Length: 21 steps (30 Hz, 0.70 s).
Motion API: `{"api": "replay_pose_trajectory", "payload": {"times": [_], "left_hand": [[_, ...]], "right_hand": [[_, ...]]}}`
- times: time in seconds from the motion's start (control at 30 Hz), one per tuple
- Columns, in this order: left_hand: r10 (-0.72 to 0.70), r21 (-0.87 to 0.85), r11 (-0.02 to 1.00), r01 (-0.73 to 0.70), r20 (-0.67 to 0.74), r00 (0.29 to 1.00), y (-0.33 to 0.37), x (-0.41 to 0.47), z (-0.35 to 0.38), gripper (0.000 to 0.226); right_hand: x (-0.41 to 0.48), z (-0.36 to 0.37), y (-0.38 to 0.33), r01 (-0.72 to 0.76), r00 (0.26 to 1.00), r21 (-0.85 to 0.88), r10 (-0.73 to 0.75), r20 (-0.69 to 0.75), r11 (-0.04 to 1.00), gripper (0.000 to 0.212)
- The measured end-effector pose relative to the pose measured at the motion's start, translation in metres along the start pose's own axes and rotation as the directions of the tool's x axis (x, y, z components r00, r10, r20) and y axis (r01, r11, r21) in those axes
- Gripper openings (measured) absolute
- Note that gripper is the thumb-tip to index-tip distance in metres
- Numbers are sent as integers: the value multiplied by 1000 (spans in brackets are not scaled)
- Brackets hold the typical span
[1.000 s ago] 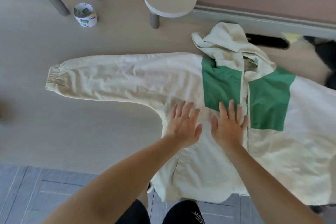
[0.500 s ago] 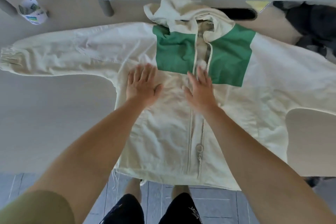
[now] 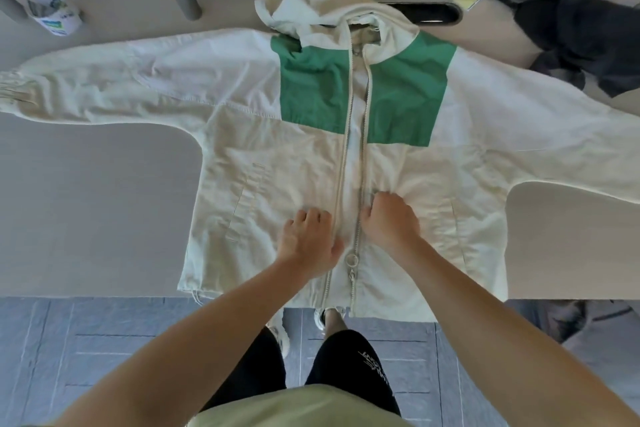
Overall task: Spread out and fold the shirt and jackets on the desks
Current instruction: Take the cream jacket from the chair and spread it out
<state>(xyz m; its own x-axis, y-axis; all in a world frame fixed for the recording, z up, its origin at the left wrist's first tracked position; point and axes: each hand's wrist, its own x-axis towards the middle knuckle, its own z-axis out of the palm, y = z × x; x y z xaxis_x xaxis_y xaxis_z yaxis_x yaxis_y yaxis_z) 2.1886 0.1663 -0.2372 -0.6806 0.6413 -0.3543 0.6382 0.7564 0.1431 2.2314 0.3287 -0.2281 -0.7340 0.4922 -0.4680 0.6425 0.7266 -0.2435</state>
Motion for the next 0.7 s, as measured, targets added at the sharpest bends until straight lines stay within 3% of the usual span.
{"api": "replay_pose_trajectory", "payload": {"times": [0.13,0.23,0.4,0.5,0.57,0.7], "left_hand": [[6,9,1000,-7,143,990,0,0,-14,35],[52,-7,999,-52,142,988,3,-12,-20,31],[190,-113,979,-172,174,966,30,-57,-5,35],[39,26,999,-43,133,990,14,-52,0,52],[-73,86,995,56,206,976,2,-44,-1,68],[-54,71,997,35,274,960,6,-39,-9,42]], "right_hand": [[-1,8,10,51,998,196,-44,-39,979,22],[-3,8,15,49,998,309,-30,-64,950,26],[-1,2,16,36,999,346,-22,-45,937,21],[-3,4,16,49,998,351,-29,-61,935,22],[-3,5,16,54,997,355,-31,-71,933,22],[-2,6,16,59,997,356,-36,-72,933,22]]}}
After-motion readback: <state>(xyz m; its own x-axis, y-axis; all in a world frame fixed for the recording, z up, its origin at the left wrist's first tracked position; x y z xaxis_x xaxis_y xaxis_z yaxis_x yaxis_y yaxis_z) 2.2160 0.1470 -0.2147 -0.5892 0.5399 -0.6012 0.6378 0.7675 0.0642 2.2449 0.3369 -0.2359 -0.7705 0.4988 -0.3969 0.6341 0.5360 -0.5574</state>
